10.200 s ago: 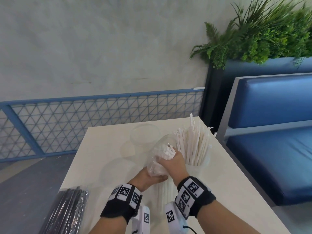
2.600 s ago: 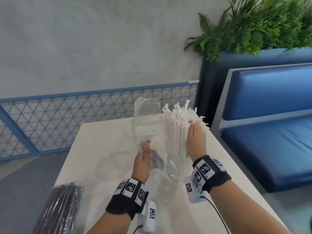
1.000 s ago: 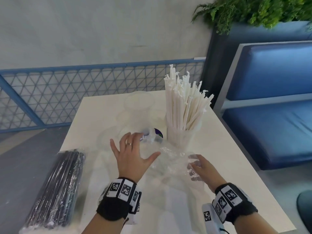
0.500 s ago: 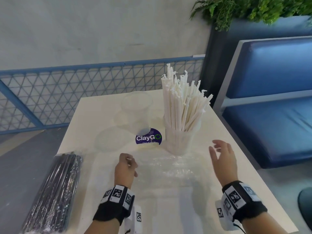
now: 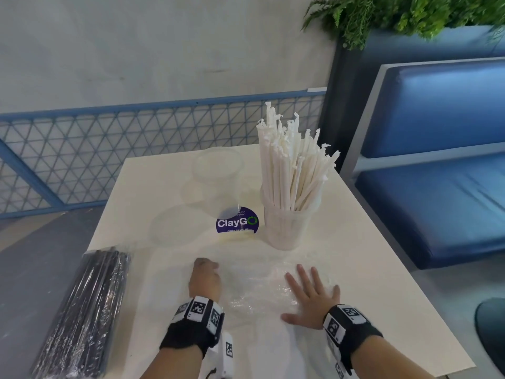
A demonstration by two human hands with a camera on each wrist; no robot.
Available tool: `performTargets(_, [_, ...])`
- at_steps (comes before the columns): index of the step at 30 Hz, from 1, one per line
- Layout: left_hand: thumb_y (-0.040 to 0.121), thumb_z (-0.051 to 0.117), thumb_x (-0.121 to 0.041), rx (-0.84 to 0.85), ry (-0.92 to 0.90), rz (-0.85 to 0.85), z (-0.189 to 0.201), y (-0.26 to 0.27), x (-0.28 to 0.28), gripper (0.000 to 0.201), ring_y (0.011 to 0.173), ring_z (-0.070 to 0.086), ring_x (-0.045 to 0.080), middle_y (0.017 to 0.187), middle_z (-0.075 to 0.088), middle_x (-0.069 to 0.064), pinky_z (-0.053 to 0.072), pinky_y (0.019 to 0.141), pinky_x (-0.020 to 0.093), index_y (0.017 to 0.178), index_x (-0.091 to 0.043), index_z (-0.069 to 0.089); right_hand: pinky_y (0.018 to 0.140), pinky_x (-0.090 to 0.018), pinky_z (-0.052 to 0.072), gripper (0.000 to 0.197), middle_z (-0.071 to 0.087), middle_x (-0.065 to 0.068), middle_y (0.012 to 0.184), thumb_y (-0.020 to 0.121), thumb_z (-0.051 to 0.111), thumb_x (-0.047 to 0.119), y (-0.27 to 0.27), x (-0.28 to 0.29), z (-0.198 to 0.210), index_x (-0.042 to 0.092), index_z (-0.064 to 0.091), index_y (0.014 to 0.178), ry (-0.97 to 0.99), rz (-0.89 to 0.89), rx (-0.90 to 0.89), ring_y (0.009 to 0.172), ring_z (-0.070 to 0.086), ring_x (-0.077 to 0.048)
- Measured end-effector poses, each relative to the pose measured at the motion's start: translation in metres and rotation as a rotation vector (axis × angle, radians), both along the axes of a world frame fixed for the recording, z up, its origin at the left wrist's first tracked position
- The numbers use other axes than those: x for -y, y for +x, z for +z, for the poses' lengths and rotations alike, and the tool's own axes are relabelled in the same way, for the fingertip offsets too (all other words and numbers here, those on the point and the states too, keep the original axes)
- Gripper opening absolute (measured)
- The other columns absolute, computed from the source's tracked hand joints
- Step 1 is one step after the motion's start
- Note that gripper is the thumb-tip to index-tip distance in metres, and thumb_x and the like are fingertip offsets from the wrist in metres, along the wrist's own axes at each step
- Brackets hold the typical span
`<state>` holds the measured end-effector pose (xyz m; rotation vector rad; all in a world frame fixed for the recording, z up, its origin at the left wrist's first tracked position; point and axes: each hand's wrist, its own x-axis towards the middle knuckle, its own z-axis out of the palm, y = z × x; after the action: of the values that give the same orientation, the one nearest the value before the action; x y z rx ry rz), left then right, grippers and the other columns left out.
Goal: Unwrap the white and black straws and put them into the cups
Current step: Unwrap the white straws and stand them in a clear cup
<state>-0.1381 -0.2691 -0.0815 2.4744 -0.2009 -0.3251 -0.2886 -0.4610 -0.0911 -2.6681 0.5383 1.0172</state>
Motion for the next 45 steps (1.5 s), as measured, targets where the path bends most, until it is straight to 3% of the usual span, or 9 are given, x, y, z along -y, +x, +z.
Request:
performTargets(4, [0.076, 0.070, -0.026, 0.398, 0.302, -0.332, 0.023, -0.022, 0.032, 0.071, 0.135, 0.035, 0.034, 0.145, 0.036, 0.018, 0.032, 0.108, 0.050, 0.136, -0.002, 0.041, 0.106, -0.069, 0.001, 0.100, -0.038, 0.008, 0.148, 0.062, 0.014, 0.090, 0.006, 0.001, 0.004, 0.040, -0.021, 0.142, 0.037, -0.057, -0.033, 0.140, -0.029, -0.025])
performTargets(7, [0.091, 0.047, -0.047, 0.154, 0.503, -0.762, 0.021, -0.046, 0.058, 0.084, 0.145, -0.017, 0.029, 0.158, -0.017, 0.010, -0.003, 0.116, 0.053, 0.150, -0.014, -0.003, 0.107, -0.069, 0.003, 0.072, -0.031, 0.003, 0.153, 0.088, 0.017, 0.067, 0.011, -0.001, 0.012, 0.037, -0.015, 0.145, 0.068, -0.077, -0.029, 0.142, -0.026, -0.028])
performTargets(13, [0.079, 0.045, -0.072, -0.256, 0.691, -0.861, -0.014, -0.030, 0.032, 0.095, 0.139, -0.031, 0.034, 0.149, -0.039, -0.001, -0.003, 0.107, 0.069, 0.142, -0.044, -0.020, 0.107, -0.069, 0.006, 0.070, -0.031, 0.011, 0.152, 0.094, 0.026, 0.055, -0.006, 0.017, 0.001, 0.035, -0.019, 0.144, 0.039, -0.144, 0.090, 0.143, -0.023, -0.013])
performTargets(17, [0.090, 0.020, -0.066, -0.245, 0.655, -0.717, -0.017, -0.028, 0.016, 0.066, 0.141, -0.029, 0.027, 0.152, -0.034, -0.006, -0.006, 0.114, 0.059, 0.143, -0.046, -0.016, 0.104, -0.072, 0.002, 0.103, -0.038, 0.017, 0.146, 0.075, 0.039, 0.077, -0.013, 0.035, 0.000, 0.032, -0.027, 0.141, 0.053, -0.222, 0.053, 0.141, -0.029, -0.017])
performTargets(24, [0.092, 0.033, -0.058, -0.199, 0.818, -0.804, 0.023, -0.023, 0.008, 0.073, 0.147, -0.006, 0.027, 0.159, -0.011, 0.008, -0.009, 0.113, 0.059, 0.149, -0.032, -0.004, 0.107, -0.069, 0.007, 0.120, -0.033, 0.016, 0.150, 0.065, 0.048, 0.082, -0.017, 0.045, 0.010, 0.027, -0.025, 0.143, 0.030, -0.233, 0.060, 0.143, -0.025, -0.024])
performTargets(28, [0.090, 0.049, -0.051, 0.119, 0.379, -0.780, 0.113, 0.005, 0.033, 0.072, 0.140, 0.030, 0.017, 0.153, 0.031, -0.002, 0.008, 0.117, 0.044, 0.148, -0.022, 0.017, 0.113, -0.060, 0.000, 0.107, -0.003, 0.005, 0.159, 0.071, 0.045, 0.078, -0.008, 0.045, 0.050, 0.025, -0.006, 0.149, -0.079, -0.177, 0.246, 0.147, 0.003, -0.016])
performTargets(33, [0.070, 0.075, -0.048, 0.029, 0.111, -0.710, 0.177, 0.055, 0.063, 0.119, 0.144, 0.022, 0.018, 0.158, 0.014, 0.006, 0.023, 0.116, 0.028, 0.150, -0.010, -0.006, 0.115, -0.048, 0.024, 0.108, 0.024, -0.001, 0.154, 0.067, 0.067, 0.062, 0.028, 0.062, 0.115, 0.024, 0.007, 0.148, 0.141, -0.402, 0.760, 0.137, 0.034, -0.019])
performTargets(42, [0.058, 0.088, -0.034, -0.265, -0.100, -0.771, 0.133, 0.090, 0.131, 0.121, 0.133, 0.036, 0.011, 0.142, 0.037, -0.010, 0.032, 0.104, 0.024, 0.149, -0.021, 0.010, 0.106, -0.042, 0.039, 0.122, 0.039, 0.028, 0.127, 0.048, 0.089, 0.042, 0.093, 0.082, 0.132, 0.030, 0.014, 0.144, 0.517, -0.404, 0.976, 0.122, 0.044, -0.006])
performTargets(45, [0.040, 0.088, -0.051, -0.181, -0.215, -0.736, 0.124, 0.090, 0.145, 0.121, 0.128, 0.045, 0.011, 0.136, 0.048, -0.008, 0.039, 0.107, 0.034, 0.142, -0.026, 0.028, 0.114, -0.044, 0.025, 0.134, 0.032, 0.011, 0.143, 0.038, 0.080, 0.061, 0.105, 0.079, 0.130, 0.025, 0.011, 0.146, 0.439, -0.340, 0.991, 0.132, 0.033, -0.011])
